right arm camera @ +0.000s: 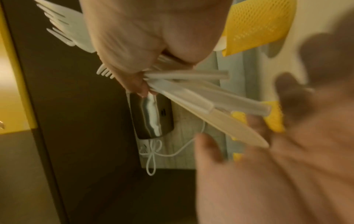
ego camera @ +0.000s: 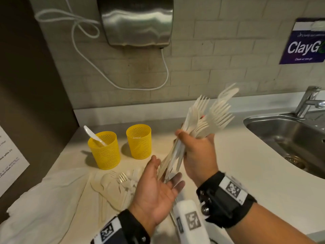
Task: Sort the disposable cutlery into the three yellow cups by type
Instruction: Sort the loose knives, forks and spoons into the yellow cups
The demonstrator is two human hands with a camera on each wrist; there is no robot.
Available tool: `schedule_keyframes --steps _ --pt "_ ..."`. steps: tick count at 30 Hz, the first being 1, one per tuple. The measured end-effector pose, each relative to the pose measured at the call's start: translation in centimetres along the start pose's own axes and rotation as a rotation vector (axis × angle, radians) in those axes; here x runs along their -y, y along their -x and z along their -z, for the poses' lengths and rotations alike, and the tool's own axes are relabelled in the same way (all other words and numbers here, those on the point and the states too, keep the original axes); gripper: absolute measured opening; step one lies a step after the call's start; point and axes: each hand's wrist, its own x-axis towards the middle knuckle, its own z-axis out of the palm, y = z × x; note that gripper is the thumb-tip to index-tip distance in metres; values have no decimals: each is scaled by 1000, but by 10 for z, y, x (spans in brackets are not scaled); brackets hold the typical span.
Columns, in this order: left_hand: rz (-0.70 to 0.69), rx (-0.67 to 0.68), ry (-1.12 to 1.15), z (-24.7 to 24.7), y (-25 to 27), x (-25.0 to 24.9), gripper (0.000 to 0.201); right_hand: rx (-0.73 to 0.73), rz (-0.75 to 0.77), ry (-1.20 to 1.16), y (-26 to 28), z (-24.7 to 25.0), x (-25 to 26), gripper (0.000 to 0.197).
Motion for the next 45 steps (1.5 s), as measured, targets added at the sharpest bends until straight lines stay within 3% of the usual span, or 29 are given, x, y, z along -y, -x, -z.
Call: schedule_keyframes --steps 4,11,15,17,20,24,28,30,34,37,42,45 --pt "-115 -38 48 -5 -13 10 42 63 -64 30 22 2 -25 45" --pt "-149 -176 -88 1 -18 11 18 69 -404 -349 28 4 -38 37" --pt "-101 -152 -198 3 -18 12 17 108 -577 -377 26 8 -44 22" --pt "-63 -139 -300 7 -19 12 18 100 -608 -353 25 11 -45 4" --pt "-22 -124 -481 14 -18 15 32 94 -626 -325 19 15 -41 17" --pt "-357 -160 -1059 23 -18 4 25 133 -636 -307 13 18 -34 15" --pt "-486 -83 -1327 18 -21 -13 18 211 -681 -264 18 15 -32 13" --pt "-478 -83 -1287 22 -24 -20 12 249 -702 -243 19 16 -33 17" --pt "-332 -48 -1112 30 -28 -27 7 272 -709 -271 18 15 -39 24" --pt "-274 -33 -1081 36 -30 -28 6 269 -742 -286 18 12 -45 19" --pt "-260 -50 -1016 42 -29 -38 12 180 -733 -266 18 8 -46 24" --pt "-349 -80 -921 40 -27 -62 26 153 -712 -275 14 9 -46 20"
